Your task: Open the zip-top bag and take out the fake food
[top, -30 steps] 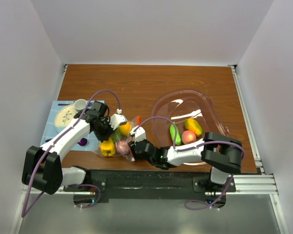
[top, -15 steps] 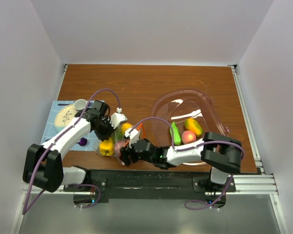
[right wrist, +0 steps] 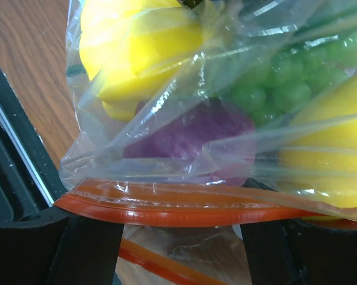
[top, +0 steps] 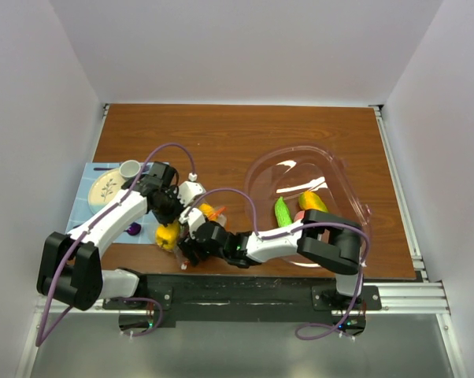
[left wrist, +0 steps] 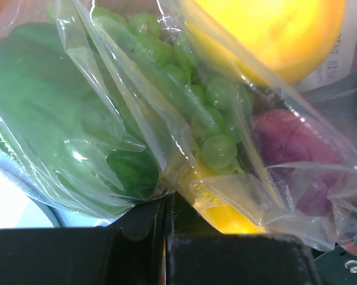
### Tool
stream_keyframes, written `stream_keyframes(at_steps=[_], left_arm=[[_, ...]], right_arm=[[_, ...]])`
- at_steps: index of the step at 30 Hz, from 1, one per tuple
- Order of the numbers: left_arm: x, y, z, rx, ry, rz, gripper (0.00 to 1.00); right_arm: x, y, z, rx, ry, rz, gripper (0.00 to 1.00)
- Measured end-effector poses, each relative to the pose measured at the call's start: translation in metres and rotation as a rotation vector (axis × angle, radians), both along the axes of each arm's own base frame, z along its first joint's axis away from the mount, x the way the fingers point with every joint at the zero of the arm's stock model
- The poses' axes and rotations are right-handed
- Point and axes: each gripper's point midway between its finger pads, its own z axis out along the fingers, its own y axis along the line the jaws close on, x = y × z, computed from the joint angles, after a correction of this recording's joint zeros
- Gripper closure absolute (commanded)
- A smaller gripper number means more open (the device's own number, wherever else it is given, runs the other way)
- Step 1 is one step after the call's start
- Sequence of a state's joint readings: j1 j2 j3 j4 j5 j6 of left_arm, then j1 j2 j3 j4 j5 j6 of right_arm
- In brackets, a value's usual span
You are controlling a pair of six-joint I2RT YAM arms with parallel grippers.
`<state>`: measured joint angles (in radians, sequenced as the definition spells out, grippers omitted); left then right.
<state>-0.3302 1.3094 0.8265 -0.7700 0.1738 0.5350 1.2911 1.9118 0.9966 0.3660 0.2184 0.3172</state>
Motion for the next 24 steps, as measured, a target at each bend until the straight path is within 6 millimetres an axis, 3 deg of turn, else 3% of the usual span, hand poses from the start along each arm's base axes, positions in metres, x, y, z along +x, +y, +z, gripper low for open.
stream_keyframes(at_steps=[10, 15, 18, 19, 22, 24], left_arm=[[0.0005, -0.0030, -0.0005, 0.027, -0.012, -0.024, 1.00], [0.0013, -0.0027, -0.0007, 0.045, -0.020, -0.030, 1.00], [0.0011, -0.0030, -0.0007, 0.049, -0.021, -0.034, 1.00], [0.0012, -0.0030, -0.0007, 0.051, -0.022, -0.034, 1.00], [0.0012, -0.0029, -0.0007, 0.052, -0.023, -0.035, 1.00], [0.0014, -0.0033, -0.0006, 0.052, -0.024, -0.035, 1.00]], right_arm=[[0.0072, 0.0071, 0.0075, -0.028, -0.085, -0.009, 0.29], [0.0096, 0.0100, 0.0013, -0.066, -0.111, -0.016, 0.34], [0.0094, 0.0101, -0.0010, -0.072, -0.116, -0.010, 0.54], [0.0095, 0.0101, -0.0009, -0.073, -0.117, -0.009, 0.70], [0.0096, 0.0100, -0.0008, -0.073, -0.122, -0.006, 0.88], [0.0083, 0.0071, -0.0002, -0.065, -0.122, -0.004, 0.90]])
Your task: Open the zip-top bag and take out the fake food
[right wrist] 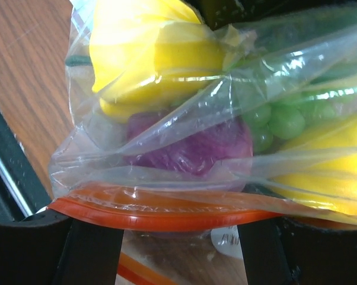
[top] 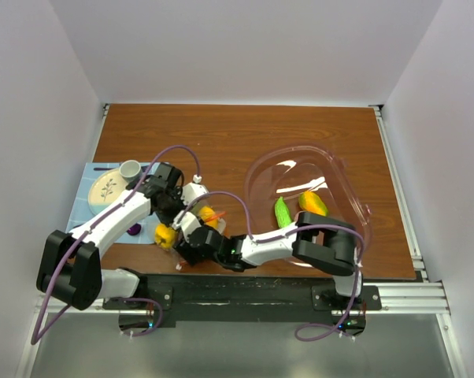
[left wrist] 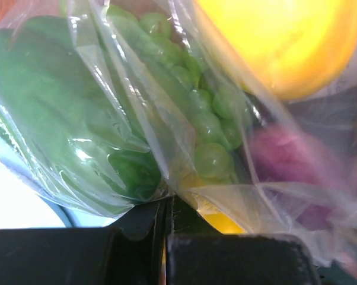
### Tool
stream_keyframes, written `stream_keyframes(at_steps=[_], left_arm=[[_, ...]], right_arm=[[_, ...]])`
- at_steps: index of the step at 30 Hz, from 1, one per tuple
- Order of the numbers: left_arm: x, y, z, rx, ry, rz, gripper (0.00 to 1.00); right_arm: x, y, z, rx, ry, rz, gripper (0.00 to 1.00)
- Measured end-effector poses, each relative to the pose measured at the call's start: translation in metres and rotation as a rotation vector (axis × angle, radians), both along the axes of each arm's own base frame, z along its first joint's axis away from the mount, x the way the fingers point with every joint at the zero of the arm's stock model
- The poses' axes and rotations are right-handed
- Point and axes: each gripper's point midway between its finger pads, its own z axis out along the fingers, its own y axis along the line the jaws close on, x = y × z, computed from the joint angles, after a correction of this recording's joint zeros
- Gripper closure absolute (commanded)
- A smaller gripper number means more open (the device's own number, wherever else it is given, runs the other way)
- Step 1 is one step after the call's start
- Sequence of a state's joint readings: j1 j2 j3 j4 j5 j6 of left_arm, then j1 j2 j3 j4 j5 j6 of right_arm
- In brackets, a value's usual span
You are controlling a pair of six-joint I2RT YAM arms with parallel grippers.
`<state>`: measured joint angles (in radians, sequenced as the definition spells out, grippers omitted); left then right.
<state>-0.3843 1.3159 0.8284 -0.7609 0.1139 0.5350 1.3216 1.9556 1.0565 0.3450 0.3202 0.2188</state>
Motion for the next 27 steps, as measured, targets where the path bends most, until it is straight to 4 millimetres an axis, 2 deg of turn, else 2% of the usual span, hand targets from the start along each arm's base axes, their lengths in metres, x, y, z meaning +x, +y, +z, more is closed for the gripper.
stream_keyframes(at_steps=[4, 11, 16, 19, 21, 25, 26, 27], left_arm=[[0.001, -0.004, 0.000, -0.005, -0.010, -0.011, 1.00], [0.004, -0.007, 0.001, -0.016, -0.015, 0.006, 1.00], [0.010, -0.012, 0.001, -0.029, -0.001, 0.036, 1.00], [0.012, -0.015, 0.003, -0.038, 0.005, 0.049, 1.00], [0.012, -0.017, 0.004, -0.045, 0.011, 0.054, 1.00], [0.012, -0.025, 0.019, -0.080, 0.031, 0.061, 1.00], [0.013, -0.029, 0.026, -0.095, 0.029, 0.059, 1.00], [0.016, -0.033, 0.035, -0.114, 0.025, 0.057, 1.00]], right_arm=[[-0.006, -0.023, 0.015, 0.024, -0.007, -0.001, 0.90], [-0.014, -0.077, 0.088, 0.154, -0.046, -0.054, 0.89], [-0.009, -0.120, 0.110, 0.149, -0.075, -0.147, 0.92], [0.004, -0.151, 0.122, 0.130, -0.104, -0.250, 0.99], [0.022, -0.179, 0.132, 0.144, -0.113, -0.351, 1.00], [0.071, -0.253, 0.148, 0.173, -0.126, -0.662, 1.00], [0.081, -0.270, 0.148, 0.163, -0.124, -0.737, 0.96], [0.089, -0.286, 0.145, 0.141, -0.121, -0.808, 0.81]])
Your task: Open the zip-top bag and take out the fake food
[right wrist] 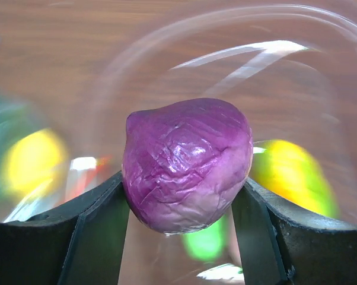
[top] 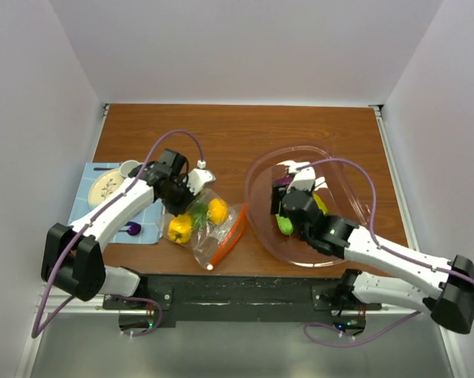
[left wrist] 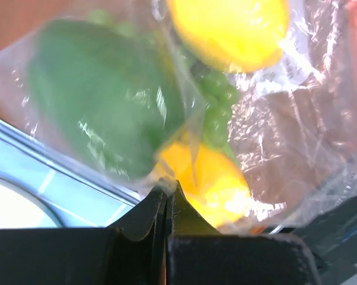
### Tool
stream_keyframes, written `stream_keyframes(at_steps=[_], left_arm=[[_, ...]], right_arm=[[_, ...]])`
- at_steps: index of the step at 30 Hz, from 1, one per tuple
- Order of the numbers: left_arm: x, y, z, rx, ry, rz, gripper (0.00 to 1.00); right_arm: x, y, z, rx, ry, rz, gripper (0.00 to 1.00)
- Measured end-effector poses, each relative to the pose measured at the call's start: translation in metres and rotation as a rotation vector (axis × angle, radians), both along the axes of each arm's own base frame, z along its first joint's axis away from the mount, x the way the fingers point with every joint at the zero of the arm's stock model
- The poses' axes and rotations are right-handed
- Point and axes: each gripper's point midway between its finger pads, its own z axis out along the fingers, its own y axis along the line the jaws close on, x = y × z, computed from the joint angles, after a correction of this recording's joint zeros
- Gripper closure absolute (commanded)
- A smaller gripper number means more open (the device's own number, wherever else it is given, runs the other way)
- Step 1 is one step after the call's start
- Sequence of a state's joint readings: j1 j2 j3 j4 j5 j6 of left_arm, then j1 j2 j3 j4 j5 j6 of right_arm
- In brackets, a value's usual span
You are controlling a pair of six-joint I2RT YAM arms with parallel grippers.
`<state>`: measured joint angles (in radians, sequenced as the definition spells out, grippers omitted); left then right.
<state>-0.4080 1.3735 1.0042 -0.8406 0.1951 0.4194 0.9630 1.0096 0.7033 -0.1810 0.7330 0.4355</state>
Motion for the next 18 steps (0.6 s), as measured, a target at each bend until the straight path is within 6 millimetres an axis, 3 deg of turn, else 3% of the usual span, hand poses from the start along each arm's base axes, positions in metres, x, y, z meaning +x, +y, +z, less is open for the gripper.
stream_keyframes(at_steps=[2, 3, 5, 7, 11, 14, 16, 18], left_arm=[[0.006, -0.008, 0.019, -0.038, -0.021, -0.001, 1.00], [0.009, -0.012, 0.029, -0.060, -0.036, -0.001, 1.00], [0.011, -0.018, 0.047, -0.102, -0.068, -0.010, 1.00], [0.008, -0.020, 0.056, -0.126, -0.082, -0.018, 1.00], [-0.002, -0.018, 0.058, -0.129, -0.068, -0.022, 1.00], [-0.008, -0.015, 0.055, -0.121, -0.051, -0.021, 1.00], [-0.010, -0.014, 0.057, -0.119, -0.055, -0.020, 1.00], [-0.010, -0.012, 0.060, -0.120, -0.071, -0.018, 1.00]], right_arm=[[0.011, -0.020, -0.009, -0.052, 0.052, -0.102, 0.62], [0.016, -0.026, -0.013, -0.069, 0.072, -0.138, 0.31], [0.022, -0.029, -0.025, -0.114, 0.127, -0.178, 0.06], [0.024, -0.029, -0.038, -0.151, 0.179, -0.205, 0.01], [0.020, -0.032, -0.051, -0.206, 0.245, -0.230, 0.01], [0.021, -0.032, -0.041, -0.199, 0.231, -0.236, 0.01], [0.020, -0.028, -0.023, -0.182, 0.184, -0.224, 0.05], [0.012, -0.016, -0.005, -0.171, 0.133, -0.175, 0.23]])
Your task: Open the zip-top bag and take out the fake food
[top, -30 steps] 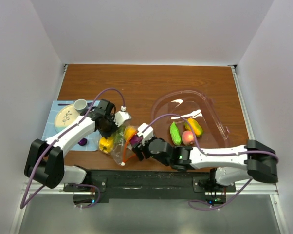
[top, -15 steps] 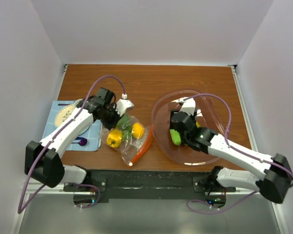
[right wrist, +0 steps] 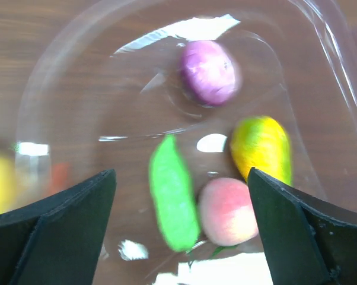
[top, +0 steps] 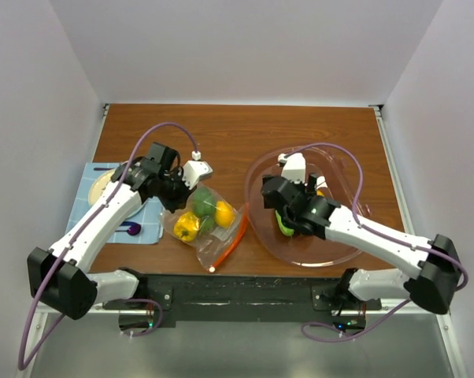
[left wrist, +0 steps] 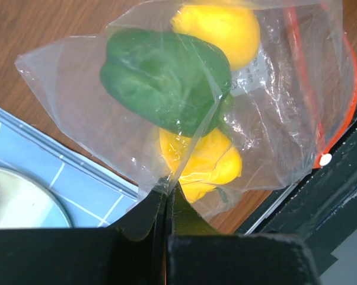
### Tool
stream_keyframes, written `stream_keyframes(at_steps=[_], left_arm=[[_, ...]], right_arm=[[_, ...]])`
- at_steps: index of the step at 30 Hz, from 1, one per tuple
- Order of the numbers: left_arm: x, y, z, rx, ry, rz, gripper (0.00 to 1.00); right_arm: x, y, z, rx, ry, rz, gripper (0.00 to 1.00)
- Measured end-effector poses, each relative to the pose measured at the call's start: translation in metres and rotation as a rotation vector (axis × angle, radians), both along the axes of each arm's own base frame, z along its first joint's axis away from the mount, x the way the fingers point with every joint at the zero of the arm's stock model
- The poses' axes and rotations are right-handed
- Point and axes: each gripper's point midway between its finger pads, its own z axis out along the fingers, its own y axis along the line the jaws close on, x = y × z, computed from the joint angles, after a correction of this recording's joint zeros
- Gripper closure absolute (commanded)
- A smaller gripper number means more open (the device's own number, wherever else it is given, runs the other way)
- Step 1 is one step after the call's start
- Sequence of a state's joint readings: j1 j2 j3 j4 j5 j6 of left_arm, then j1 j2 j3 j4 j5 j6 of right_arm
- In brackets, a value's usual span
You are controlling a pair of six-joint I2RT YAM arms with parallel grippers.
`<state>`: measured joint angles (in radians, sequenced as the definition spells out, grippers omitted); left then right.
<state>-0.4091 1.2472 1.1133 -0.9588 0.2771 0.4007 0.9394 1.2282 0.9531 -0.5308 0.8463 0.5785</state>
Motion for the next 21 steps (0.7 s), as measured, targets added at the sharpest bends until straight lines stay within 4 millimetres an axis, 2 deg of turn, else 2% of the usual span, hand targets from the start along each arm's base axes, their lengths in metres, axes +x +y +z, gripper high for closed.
stream_keyframes(at_steps=[1, 2, 4, 5, 8, 10, 14, 16, 19, 21], left_arm=[[0.000, 0.001, 0.001, 0.002, -0.009, 0.003, 1.00], [0.000, 0.003, 0.000, 0.007, -0.015, 0.006, 1.00], [-0.001, 0.007, -0.006, 0.026, -0.015, 0.015, 1.00], [-0.001, 0.011, -0.013, 0.048, -0.010, 0.025, 1.00], [-0.002, 0.018, -0.027, 0.088, 0.002, 0.042, 1.00], [-0.002, 0.023, -0.038, 0.116, 0.011, 0.057, 1.00], [-0.001, 0.031, -0.054, 0.163, 0.020, 0.084, 1.00], [0.000, 0.034, -0.059, 0.181, 0.016, 0.093, 1.00], [0.003, 0.038, -0.065, 0.202, 0.013, 0.101, 1.00], [0.006, 0.038, -0.068, 0.209, 0.013, 0.104, 1.00]], right_arm=[[-0.008, 0.013, 0.011, 0.007, -0.025, 0.052, 0.33], [-0.019, 0.029, 0.021, 0.021, -0.048, 0.115, 0.58], [-0.041, 0.062, 0.035, 0.055, -0.074, 0.245, 0.94], [-0.058, 0.085, 0.040, 0.091, -0.081, 0.329, 1.00], [-0.096, 0.127, 0.035, 0.159, -0.047, 0.506, 1.00], [-0.110, 0.141, 0.019, 0.183, -0.014, 0.568, 1.00], [-0.125, 0.142, -0.044, 0.150, 0.093, 0.611, 1.00], [-0.130, 0.138, -0.067, 0.130, 0.126, 0.622, 1.00], [-0.130, 0.139, -0.085, 0.108, 0.143, 0.628, 1.00], [-0.127, 0.150, -0.090, 0.106, 0.127, 0.636, 1.00]])
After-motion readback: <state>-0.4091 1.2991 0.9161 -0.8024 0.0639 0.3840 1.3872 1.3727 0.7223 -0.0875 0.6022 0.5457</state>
